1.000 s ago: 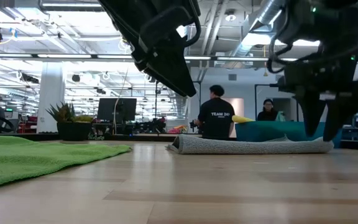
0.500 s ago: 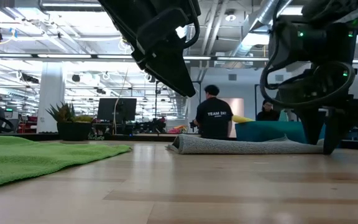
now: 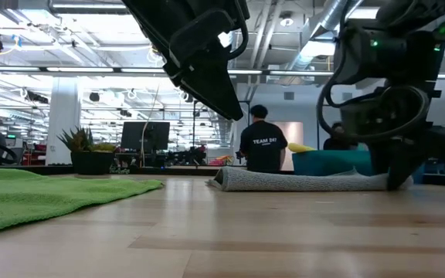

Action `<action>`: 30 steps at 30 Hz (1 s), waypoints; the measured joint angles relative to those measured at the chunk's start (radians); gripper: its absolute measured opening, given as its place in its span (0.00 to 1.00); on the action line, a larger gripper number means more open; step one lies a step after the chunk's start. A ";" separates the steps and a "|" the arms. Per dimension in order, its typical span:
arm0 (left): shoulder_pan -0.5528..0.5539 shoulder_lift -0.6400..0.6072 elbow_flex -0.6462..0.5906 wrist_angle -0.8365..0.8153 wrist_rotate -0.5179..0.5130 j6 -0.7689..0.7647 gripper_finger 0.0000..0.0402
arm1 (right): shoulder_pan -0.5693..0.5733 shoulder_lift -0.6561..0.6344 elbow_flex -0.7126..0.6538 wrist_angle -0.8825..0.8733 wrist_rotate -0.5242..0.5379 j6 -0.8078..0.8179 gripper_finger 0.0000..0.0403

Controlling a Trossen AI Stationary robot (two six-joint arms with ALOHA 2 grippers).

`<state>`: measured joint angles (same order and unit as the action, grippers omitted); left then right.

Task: Fold microfiber towels
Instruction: Fold the gray microfiber cloth

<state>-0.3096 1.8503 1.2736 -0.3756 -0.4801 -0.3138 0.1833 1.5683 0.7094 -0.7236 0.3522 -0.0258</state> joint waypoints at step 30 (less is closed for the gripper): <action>-0.005 0.000 0.001 -0.142 0.049 -0.287 0.41 | -0.007 0.002 0.226 -0.054 -0.007 -0.378 0.01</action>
<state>-0.3141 1.8503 1.2747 -0.5174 -0.4316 -0.6011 0.1759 1.5707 0.9357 -0.7780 0.3453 -0.4036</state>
